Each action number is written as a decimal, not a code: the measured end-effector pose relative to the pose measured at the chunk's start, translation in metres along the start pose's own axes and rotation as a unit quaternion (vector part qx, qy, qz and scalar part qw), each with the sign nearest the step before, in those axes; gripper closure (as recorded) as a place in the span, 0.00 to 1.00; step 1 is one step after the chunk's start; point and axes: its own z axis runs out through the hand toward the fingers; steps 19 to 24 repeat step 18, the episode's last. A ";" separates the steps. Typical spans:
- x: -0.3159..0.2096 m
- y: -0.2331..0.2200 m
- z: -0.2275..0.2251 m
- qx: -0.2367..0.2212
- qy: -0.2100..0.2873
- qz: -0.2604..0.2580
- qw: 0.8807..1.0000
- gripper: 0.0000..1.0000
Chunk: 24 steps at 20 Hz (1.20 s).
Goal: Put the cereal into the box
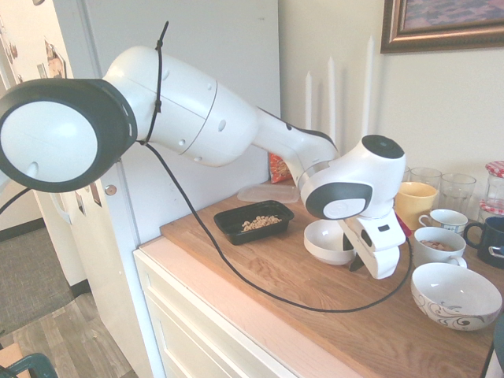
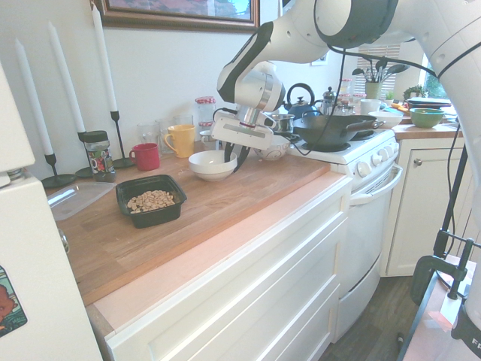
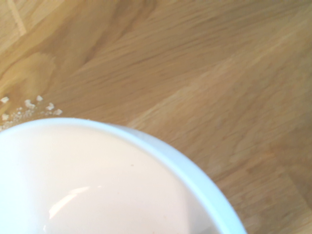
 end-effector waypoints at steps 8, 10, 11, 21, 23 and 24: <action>-0.003 -0.005 -0.012 -0.010 0.018 -0.017 1.000 0.00; -0.009 -0.010 -0.028 -0.025 0.038 -0.037 0.998 0.00; -0.016 -0.016 -0.037 -0.031 0.048 -0.049 0.997 0.00; -0.061 -0.040 -0.075 -0.097 0.097 -0.118 0.983 0.00; -0.061 -0.040 -0.075 -0.097 0.097 -0.118 0.983 0.00; -0.061 -0.040 -0.075 -0.097 0.097 -0.118 0.983 0.00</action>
